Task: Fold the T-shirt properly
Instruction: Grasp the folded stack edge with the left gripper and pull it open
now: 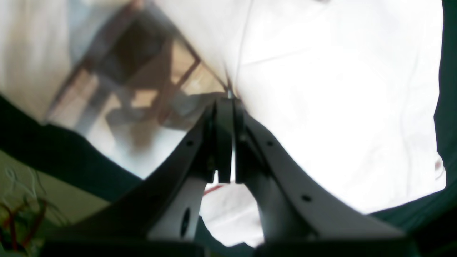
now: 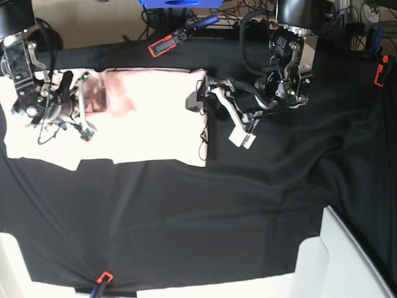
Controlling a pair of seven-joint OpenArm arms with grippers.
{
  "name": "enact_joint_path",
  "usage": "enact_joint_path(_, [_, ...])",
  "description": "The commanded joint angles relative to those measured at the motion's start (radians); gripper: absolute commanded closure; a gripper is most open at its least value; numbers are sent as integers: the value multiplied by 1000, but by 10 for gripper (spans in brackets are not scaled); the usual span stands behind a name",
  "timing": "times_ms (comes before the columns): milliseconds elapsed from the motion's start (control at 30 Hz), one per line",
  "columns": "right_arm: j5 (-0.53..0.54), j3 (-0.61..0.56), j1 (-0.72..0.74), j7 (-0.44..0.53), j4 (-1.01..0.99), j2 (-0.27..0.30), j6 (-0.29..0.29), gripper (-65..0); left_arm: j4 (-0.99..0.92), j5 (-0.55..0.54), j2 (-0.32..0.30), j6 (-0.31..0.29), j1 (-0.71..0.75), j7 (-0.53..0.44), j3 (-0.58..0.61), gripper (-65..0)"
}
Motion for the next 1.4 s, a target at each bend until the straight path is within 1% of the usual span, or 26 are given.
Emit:
enact_joint_path(0, [-1, 23, 5, 16, 13, 17, -5, -13, -5, -18, 8, -6, -23, -9, 2, -563])
enact_joint_path(200, [1, 57, -3, 34, 12, 17, -5, -13, -76, -18, 40, -6, -49, -10, 8, -563])
enact_joint_path(367, [1, 71, -14, 34, 18, 17, -5, -13, -100, -18, 49, -6, -71, -10, 103, -563])
enact_joint_path(467, [1, 71, -15, 34, 13, 17, -5, -13, -94, -22, 50, -6, -69, -10, 129, -561])
enact_joint_path(500, [1, 71, -15, 34, 13, 17, -5, -13, -96, -22, 50, -6, -69, -10, 129, -548])
enact_joint_path(567, [1, 71, -15, 34, 13, 17, -5, -13, -99, -22, 50, -6, -69, -10, 129, -497])
enact_joint_path(633, [1, 71, -15, 34, 13, 17, -5, -13, -99, -21, 50, -6, -69, -10, 128, -406])
enact_joint_path(700, [1, 71, -15, 34, 13, 17, -5, -13, -99, -19, 50, -6, -69, -10, 123, -306])
enact_joint_path(800, [1, 71, -15, 34, 13, 17, -5, -13, -99, -19, 46, -4, -69, -10, 121, -134])
enact_joint_path(867, [1, 71, -15, 34, 13, 17, -5, -13, -100, -19, 44, -4, -68, -10, 120, -8])
enact_joint_path(967, [1, 71, -15, 34, 13, 17, -5, -13, -100, -19, 40, -4, -65, -10, 120, 0])
enact_joint_path(1067, [1, 71, -15, 34, 13, 17, -5, -13, -96, -19, 15, -4, -63, -12, 115, 0])
enact_joint_path(1133, [1, 74, -15, 36, 13, 17, -5, -13, -93, -19, -5, -4, -58, -12, 78, 0])
enact_joint_path(1200, [2, 114, -17, 36, 13, 15, -5, -13, -93, -18, -17, -4, -51, -10, 28, 0])
enact_joint_path(1367, [1, 292, -14, 34, 25, -46, 0, -15, -91, -18, -83, -4, -28, -7, -37, 0])
